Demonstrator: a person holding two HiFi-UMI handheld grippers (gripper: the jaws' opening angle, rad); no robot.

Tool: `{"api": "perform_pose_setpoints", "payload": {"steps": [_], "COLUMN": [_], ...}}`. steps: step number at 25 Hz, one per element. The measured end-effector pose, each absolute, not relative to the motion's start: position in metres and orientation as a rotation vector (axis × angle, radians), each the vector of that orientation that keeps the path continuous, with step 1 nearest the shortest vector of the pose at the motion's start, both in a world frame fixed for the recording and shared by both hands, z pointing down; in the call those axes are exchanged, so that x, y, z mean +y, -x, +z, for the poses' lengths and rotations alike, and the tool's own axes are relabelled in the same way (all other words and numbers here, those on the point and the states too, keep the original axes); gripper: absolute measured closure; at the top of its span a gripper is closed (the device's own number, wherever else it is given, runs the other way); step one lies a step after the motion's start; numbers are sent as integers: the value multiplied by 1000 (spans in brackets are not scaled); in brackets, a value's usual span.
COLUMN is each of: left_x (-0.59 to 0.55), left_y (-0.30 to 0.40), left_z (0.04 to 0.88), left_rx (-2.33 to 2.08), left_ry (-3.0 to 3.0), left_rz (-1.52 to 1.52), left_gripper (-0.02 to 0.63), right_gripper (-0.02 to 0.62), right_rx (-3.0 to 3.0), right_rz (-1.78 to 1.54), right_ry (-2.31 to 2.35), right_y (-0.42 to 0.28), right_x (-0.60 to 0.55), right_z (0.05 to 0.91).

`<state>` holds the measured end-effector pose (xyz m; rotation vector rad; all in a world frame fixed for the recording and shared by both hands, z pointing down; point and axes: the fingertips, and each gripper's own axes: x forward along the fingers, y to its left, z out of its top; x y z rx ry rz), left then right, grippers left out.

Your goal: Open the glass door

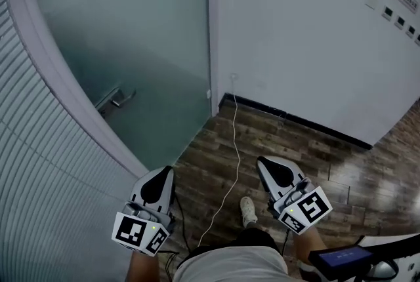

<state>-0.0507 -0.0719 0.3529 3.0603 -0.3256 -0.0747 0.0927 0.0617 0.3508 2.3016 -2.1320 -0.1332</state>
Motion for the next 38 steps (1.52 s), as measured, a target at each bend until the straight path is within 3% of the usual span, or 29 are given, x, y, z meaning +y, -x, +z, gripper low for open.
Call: {"api": "perform_pose_setpoints", "payload": {"steps": [19,38], "left_x": [-157,-210], "left_y": [-72,6], "left_z": [333,349], "left_rx": [-1095,-1406], "left_ry": [-2874,-2751], "left_rz": [-91,-123], "left_gripper": [607,607], "right_gripper": [595,594], "right_rx": [-2679,-2887], "right_rz": [-90,-93], "right_ry": [-1687,-1288], "right_y": [-265,-169], "right_x": [-118,-222], "right_z": [333,348]}}
